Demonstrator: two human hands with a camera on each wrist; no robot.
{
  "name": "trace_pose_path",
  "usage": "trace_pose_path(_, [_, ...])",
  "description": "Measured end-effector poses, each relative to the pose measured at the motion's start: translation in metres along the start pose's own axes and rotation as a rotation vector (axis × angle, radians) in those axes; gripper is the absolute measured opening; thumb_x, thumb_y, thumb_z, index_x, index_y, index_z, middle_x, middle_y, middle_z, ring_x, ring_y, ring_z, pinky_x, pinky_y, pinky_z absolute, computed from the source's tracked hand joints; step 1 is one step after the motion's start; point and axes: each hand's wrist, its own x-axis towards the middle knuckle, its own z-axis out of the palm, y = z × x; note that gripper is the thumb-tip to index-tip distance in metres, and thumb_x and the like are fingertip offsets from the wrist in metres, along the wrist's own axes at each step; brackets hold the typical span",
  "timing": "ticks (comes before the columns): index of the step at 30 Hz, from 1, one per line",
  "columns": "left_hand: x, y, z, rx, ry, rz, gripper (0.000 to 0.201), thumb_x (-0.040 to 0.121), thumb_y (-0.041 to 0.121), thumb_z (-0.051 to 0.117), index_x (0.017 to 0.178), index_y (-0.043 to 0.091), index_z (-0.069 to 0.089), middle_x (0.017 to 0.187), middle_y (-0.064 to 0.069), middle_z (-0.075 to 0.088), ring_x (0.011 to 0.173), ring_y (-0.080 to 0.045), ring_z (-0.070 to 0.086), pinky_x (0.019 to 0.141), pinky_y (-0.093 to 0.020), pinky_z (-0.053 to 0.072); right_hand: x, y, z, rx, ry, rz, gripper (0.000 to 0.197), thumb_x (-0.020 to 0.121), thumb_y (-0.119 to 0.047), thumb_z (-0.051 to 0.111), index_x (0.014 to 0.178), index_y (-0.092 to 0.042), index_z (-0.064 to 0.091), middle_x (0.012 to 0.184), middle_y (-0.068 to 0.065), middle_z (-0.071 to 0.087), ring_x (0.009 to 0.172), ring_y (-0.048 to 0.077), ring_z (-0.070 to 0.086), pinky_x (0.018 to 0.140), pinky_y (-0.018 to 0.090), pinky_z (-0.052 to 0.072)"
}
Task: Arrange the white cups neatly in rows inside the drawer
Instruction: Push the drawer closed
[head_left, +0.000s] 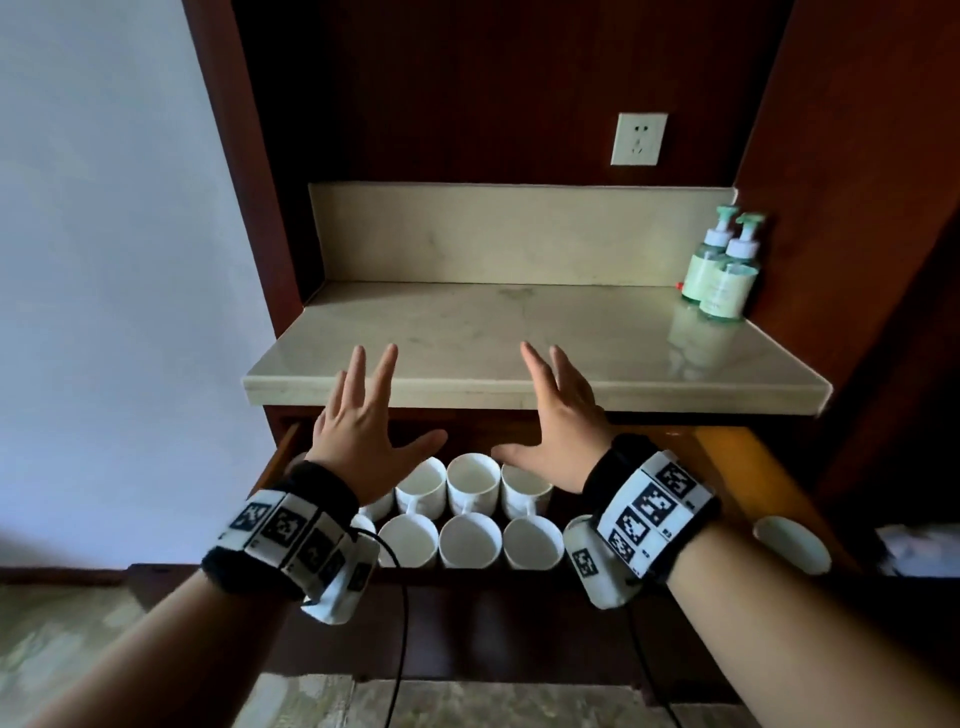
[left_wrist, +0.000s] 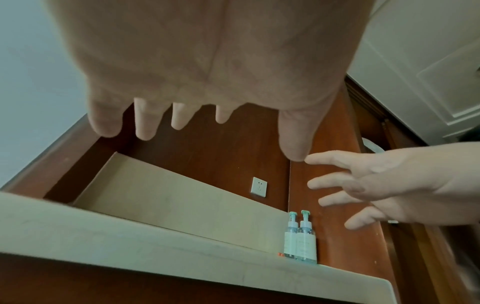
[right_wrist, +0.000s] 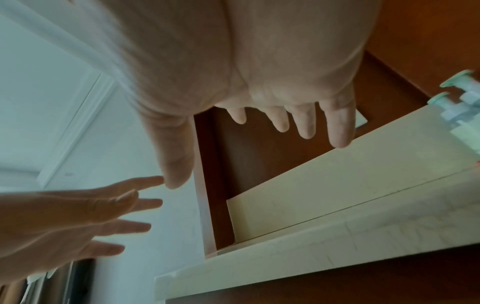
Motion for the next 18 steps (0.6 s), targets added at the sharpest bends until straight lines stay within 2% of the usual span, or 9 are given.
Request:
trace_pose_path(4, [-0.029, 0.015, 0.009, -0.066, -0.019, -0.039, 0.099, 0.073, 0.07, 0.056, 0.147, 0.043, -0.004, 0.161, 0.003, -0.001, 0.146, -0.029, 0.015, 0.116, -0.05, 0.02, -0.028, 0.018, -0.004, 0.123, 0.107, -0.002, 0.105, 0.077, -0.052, 0.068, 0.15, -0.034, -0.005, 0.16, 0.005, -0.006, 0.147, 0.03, 0.005, 0.118, 0.047, 0.02])
trace_pose_path(6, [-0.044, 0.015, 0.014, -0.109, -0.046, -0.038, 0.101, 0.066, 0.078, 0.052, 0.147, 0.042, 0.003, 0.16, 0.003, 0.01, 0.145, -0.025, 0.021, 0.115, -0.051, 0.025, -0.044, 0.028, -0.003, 0.178, 0.126, -0.039, 0.095, 0.079, -0.052, 0.066, 0.151, -0.028, 0.008, 0.159, 0.006, 0.009, 0.146, 0.027, 0.015, 0.117, 0.042, 0.023])
trace_pose_path(8, [-0.061, 0.013, 0.021, -0.107, -0.094, -0.03, 0.107, 0.053, 0.085, 0.04, 0.146, 0.039, 0.017, 0.155, 0.004, 0.026, 0.141, -0.02, 0.03, 0.112, -0.047, 0.031, -0.064, 0.038, 0.0, 0.172, 0.05, -0.071, 0.081, 0.079, -0.056, 0.062, 0.146, -0.023, 0.029, 0.151, 0.002, 0.032, 0.139, 0.019, 0.031, 0.112, 0.03, 0.029])
trace_pose_path(9, [-0.07, 0.013, 0.024, -0.073, -0.13, -0.028, 0.107, 0.049, 0.086, 0.034, 0.143, 0.038, 0.026, 0.15, 0.005, 0.036, 0.137, -0.018, 0.037, 0.111, -0.043, 0.033, -0.073, 0.043, 0.005, 0.133, -0.017, -0.077, 0.078, 0.077, -0.062, 0.059, 0.14, -0.022, 0.039, 0.145, 0.0, 0.042, 0.134, 0.017, 0.04, 0.108, 0.028, 0.033])
trace_pose_path(12, [-0.097, 0.005, 0.037, 0.055, -0.257, -0.018, 0.094, 0.043, 0.085, 0.029, 0.124, 0.041, 0.051, 0.123, 0.013, 0.06, 0.12, -0.013, 0.054, 0.101, -0.034, 0.039, -0.101, 0.06, 0.02, 0.015, -0.228, -0.059, 0.059, 0.076, -0.065, 0.059, 0.12, -0.025, 0.056, 0.119, -0.005, 0.061, 0.11, 0.017, 0.059, 0.092, 0.035, 0.048])
trace_pose_path(13, [-0.104, 0.0, 0.043, 0.09, -0.295, -0.011, 0.091, 0.043, 0.085, 0.03, 0.119, 0.042, 0.054, 0.12, 0.017, 0.061, 0.117, -0.01, 0.055, 0.1, -0.033, 0.039, -0.11, 0.067, 0.026, -0.014, -0.264, -0.045, 0.053, 0.079, -0.062, 0.06, 0.117, -0.026, 0.057, 0.115, -0.007, 0.062, 0.106, 0.016, 0.06, 0.089, 0.035, 0.048])
trace_pose_path(15, [-0.11, -0.012, 0.056, 0.16, -0.325, 0.019, 0.084, 0.049, 0.085, 0.032, 0.119, 0.044, 0.054, 0.126, 0.023, 0.054, 0.122, -0.007, 0.048, 0.102, -0.035, 0.035, -0.12, 0.08, 0.035, -0.063, -0.238, -0.029, 0.045, 0.083, -0.055, 0.06, 0.12, -0.027, 0.057, 0.118, -0.009, 0.06, 0.107, 0.015, 0.059, 0.092, 0.033, 0.046])
trace_pose_path(17, [-0.111, -0.025, 0.065, 0.205, -0.289, 0.023, 0.074, 0.061, 0.076, 0.037, 0.126, 0.043, 0.05, 0.131, 0.019, 0.05, 0.126, -0.012, 0.044, 0.103, -0.037, 0.032, -0.124, 0.096, 0.043, -0.059, -0.12, -0.03, 0.04, 0.087, -0.044, 0.061, 0.123, -0.026, 0.057, 0.123, -0.008, 0.062, 0.112, 0.014, 0.058, 0.095, 0.03, 0.045])
trace_pose_path(18, [-0.111, -0.03, 0.068, 0.214, -0.251, 0.014, 0.07, 0.065, 0.069, 0.037, 0.126, 0.039, 0.053, 0.13, 0.014, 0.053, 0.124, -0.016, 0.047, 0.101, -0.038, 0.034, -0.126, 0.104, 0.046, -0.039, -0.065, -0.019, 0.037, 0.088, -0.038, 0.062, 0.122, -0.024, 0.059, 0.122, -0.006, 0.064, 0.112, 0.015, 0.059, 0.094, 0.028, 0.046])
